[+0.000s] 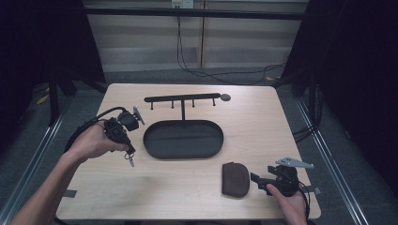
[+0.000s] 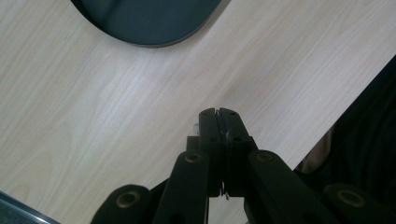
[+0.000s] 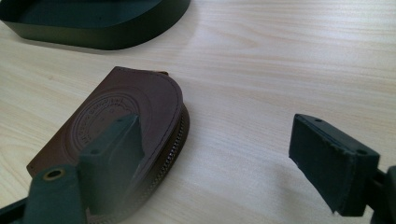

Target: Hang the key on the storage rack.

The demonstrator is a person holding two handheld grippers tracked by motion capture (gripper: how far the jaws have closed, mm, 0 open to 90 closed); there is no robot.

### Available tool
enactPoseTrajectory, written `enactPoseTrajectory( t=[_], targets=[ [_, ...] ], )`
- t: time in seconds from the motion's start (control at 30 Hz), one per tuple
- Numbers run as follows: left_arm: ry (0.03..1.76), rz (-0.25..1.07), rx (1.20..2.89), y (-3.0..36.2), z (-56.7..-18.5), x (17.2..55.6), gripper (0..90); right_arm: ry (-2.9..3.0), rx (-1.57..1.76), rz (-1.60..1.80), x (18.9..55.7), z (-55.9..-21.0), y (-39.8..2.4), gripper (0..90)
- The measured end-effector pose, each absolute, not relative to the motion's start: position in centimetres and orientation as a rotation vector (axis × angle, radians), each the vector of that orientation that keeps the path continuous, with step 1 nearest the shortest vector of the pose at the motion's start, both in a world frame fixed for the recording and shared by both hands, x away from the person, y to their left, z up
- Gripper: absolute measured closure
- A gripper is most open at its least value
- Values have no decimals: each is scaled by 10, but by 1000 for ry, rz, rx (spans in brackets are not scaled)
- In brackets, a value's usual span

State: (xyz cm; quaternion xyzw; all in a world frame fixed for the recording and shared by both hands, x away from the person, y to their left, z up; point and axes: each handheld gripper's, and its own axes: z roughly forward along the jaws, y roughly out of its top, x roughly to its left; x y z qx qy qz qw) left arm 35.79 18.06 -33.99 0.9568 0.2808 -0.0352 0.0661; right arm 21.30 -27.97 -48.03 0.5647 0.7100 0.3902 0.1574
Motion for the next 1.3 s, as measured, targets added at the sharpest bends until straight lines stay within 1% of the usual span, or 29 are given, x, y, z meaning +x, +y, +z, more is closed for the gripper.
enactPoseTrajectory(
  t=[0.3, 0.43, 0.73, 0.97, 1.3],
  targets=[
    [812, -90, 2872, 175, -322, 364, 893, 2036, 1618, 1117, 213, -480, -280, 168],
    [824, -90, 2846, 174, -316, 369, 893, 2034, 1617, 1117, 213, -480, -280, 168],
    [831, -70, 2851, 170, -306, 378, 894, 2035, 1616, 1115, 213, -480, -280, 168],
    [787, -61, 2855, 162, -292, 380, 894, 2035, 1615, 1119, 213, -480, -280, 168],
    [820, -33, 2847, 152, -282, 394, 894, 2039, 1610, 1127, 213, -480, -280, 167]
  ],
)
